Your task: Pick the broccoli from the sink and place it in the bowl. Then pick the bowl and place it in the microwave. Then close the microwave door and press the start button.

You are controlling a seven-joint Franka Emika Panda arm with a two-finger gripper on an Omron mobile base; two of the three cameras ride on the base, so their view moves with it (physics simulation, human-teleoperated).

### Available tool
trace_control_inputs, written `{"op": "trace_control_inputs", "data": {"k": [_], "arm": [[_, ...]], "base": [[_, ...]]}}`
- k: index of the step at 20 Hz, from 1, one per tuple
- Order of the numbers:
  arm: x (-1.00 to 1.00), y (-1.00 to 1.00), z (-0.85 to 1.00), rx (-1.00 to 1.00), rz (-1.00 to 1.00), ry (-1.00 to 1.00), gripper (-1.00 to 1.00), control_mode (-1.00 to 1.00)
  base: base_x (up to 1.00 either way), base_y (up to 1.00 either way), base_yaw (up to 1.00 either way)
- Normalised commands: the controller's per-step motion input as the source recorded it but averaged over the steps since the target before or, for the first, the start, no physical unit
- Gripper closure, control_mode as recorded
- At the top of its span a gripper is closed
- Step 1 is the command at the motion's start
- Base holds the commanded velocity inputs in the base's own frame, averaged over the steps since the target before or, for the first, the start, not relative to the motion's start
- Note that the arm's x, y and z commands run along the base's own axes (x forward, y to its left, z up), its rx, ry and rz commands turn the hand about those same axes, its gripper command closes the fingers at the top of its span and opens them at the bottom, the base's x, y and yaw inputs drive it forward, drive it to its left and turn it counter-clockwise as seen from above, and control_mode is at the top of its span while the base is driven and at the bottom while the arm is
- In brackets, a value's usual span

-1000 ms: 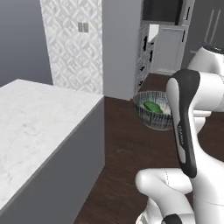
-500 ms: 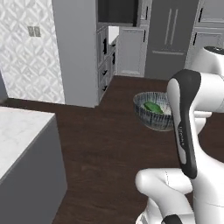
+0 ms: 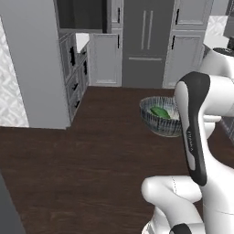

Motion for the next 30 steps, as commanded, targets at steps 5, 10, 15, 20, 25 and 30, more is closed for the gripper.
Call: {"op": "trace_control_inputs", "data": {"k": [5,10,15,20,25,30], "arm": [[0.00,0.00,0.00,0.00,0.00,0.00,1.00,1.00],[0.00,0.00,0.00,0.00,0.00,0.00,1.00,1.00],[0.00,0.00,0.00,0.00,0.00,0.00,1.00,1.00],[0.00,0.00,0.00,0.00,0.00,0.00,1.00,1.00],[0.00,0.00,0.00,0.00,0.00,0.00,1.00,1.00],[0.00,0.00,0.00,0.00,0.00,0.00,1.00,1.00]], "base": [[1.00,-0.69,-0.22],[1.00,-0.71,-0.13],[1.00,-0.64,-0.06],[1.00,-0.67,0.00],[1.00,-0.64,0.01],[1.00,-0.45,0.19]]}}
